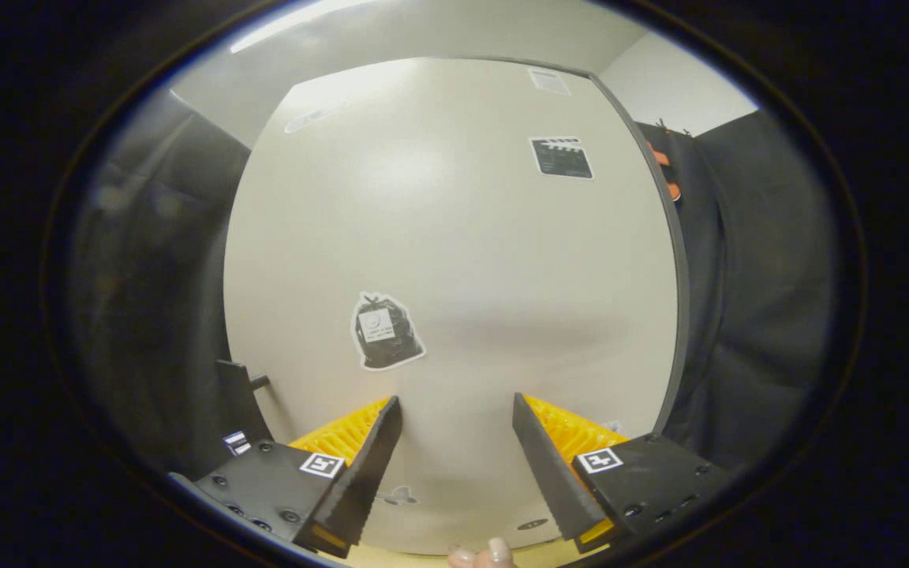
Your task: Open the shoe cabinet door, grab the shoes and put them into the shoe cabinet, then close the shoe cabinet door.
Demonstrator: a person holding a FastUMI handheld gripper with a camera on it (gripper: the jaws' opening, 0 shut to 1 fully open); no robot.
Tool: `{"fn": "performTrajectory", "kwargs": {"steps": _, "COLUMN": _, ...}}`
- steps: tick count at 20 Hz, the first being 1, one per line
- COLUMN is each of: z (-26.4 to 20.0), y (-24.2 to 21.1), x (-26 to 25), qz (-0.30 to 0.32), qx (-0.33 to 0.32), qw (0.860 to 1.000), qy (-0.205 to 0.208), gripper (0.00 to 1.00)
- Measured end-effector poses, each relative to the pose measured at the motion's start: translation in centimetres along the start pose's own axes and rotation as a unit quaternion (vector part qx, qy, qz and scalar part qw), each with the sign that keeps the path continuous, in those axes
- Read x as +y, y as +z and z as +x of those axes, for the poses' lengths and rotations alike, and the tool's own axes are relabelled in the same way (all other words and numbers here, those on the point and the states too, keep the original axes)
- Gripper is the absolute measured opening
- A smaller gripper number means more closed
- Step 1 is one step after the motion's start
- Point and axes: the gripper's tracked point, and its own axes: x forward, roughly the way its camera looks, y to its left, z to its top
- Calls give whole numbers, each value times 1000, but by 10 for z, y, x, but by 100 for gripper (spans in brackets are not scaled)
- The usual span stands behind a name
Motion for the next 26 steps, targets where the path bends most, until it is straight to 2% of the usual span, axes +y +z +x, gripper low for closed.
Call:
{"fn": "performTrajectory", "kwargs": {"steps": 19, "z": 3, "y": -8, "x": 4, "qz": -7, "qx": 8, "qw": 1000, "qy": -3, "gripper": 95}}
{"fn": "performTrajectory", "kwargs": {"steps": 26, "z": -25, "y": 16, "x": 6, "qz": -1, "qx": -19, "qw": 1000, "qy": -8, "gripper": 95}}
